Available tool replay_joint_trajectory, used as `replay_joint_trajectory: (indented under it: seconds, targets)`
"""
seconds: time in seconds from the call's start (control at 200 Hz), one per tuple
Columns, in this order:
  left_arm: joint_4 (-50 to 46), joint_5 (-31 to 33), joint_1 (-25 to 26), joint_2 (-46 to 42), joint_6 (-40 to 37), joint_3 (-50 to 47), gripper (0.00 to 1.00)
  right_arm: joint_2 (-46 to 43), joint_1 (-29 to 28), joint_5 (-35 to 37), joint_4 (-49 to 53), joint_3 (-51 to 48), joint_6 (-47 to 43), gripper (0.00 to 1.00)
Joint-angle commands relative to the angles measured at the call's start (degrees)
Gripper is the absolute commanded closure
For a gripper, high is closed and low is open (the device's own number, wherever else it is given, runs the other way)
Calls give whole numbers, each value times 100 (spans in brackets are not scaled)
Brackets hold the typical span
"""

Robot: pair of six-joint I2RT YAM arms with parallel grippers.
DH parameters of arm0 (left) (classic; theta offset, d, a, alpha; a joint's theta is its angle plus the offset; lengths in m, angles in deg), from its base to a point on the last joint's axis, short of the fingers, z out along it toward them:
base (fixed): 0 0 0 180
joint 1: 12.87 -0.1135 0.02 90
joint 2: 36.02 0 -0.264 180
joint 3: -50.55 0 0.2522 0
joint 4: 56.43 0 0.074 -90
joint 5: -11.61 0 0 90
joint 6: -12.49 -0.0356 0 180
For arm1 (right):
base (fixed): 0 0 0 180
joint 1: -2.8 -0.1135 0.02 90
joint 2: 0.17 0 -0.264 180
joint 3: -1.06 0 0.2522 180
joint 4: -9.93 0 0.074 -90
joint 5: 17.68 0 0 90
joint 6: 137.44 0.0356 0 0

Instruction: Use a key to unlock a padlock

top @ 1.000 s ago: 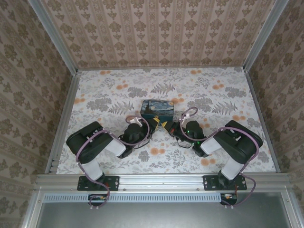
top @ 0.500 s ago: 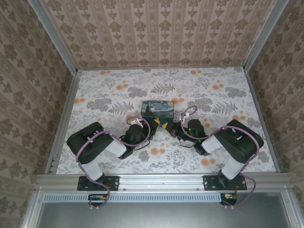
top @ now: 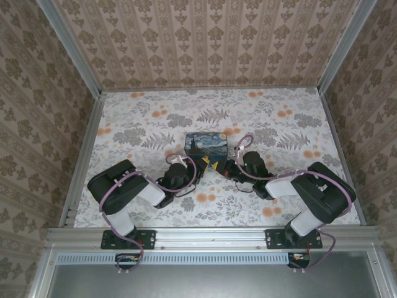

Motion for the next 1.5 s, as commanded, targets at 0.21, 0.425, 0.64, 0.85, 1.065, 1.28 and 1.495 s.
replay_joint_trajectory:
  seconds: [0.21,0.425,0.64,0.85,1.065,1.28,1.495]
  targets:
    - [462,-1492,616,-248,-4,151,100,1081,-56,130,-2590,194,1475,100]
    - [470,-1664,721,-203,42,187,100,987,-95,-124,-2171,479,1353,100]
    - [453,-1848,721,-378,-73,66,100,415,-5,-160,-1084,275,567,100]
    - [288,-1870,764,-583,-202,-142,100,334,41,-286,-1157,47,273,100]
    - [380,-1796,793,-727,-198,-378,100,387,36,-408,-1444,-162,199,100]
    - [442,-1861,815,-712,-200,-394,100,334,41,-520,-1470,-276,34,100]
    - [483,-1827,854,-747,-205,-411,100,295,41,-507,-1488,-354,-5,100]
